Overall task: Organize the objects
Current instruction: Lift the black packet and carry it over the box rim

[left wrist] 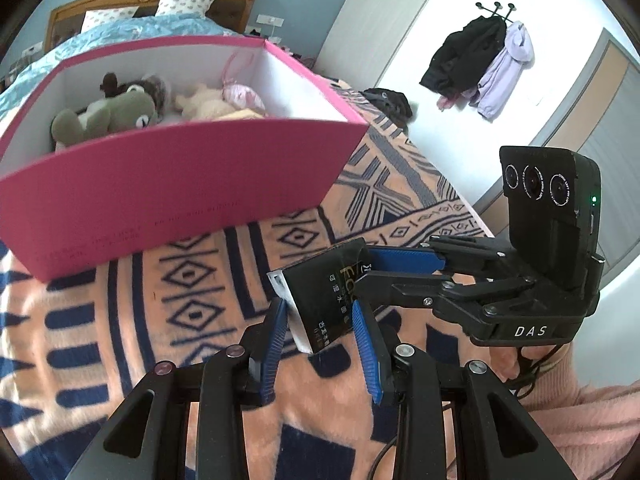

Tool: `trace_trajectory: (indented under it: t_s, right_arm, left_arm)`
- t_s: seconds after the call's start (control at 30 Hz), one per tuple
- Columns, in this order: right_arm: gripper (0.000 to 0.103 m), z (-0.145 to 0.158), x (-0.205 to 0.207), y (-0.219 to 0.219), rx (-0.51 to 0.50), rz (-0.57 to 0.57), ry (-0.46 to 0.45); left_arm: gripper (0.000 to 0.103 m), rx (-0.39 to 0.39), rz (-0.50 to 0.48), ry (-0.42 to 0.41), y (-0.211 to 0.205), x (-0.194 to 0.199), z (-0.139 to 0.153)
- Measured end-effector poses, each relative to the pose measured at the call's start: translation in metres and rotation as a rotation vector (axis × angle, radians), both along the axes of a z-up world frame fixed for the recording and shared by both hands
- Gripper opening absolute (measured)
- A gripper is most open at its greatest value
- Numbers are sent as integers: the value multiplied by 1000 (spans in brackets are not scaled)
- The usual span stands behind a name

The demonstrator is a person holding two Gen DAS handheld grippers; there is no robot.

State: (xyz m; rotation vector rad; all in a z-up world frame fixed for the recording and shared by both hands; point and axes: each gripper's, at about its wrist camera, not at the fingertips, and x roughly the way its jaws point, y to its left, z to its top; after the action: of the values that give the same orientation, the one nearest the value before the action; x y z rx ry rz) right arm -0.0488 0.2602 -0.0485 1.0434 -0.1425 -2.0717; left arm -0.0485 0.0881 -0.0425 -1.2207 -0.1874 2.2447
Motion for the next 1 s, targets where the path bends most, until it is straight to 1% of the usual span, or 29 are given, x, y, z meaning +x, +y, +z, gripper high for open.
trace_trajectory:
  t_s: [1.0]
  right_arm:
    - [34,68,-34,7,-31,-42,194]
  left_arm:
    - [33,-3,17,153,5,-41,58]
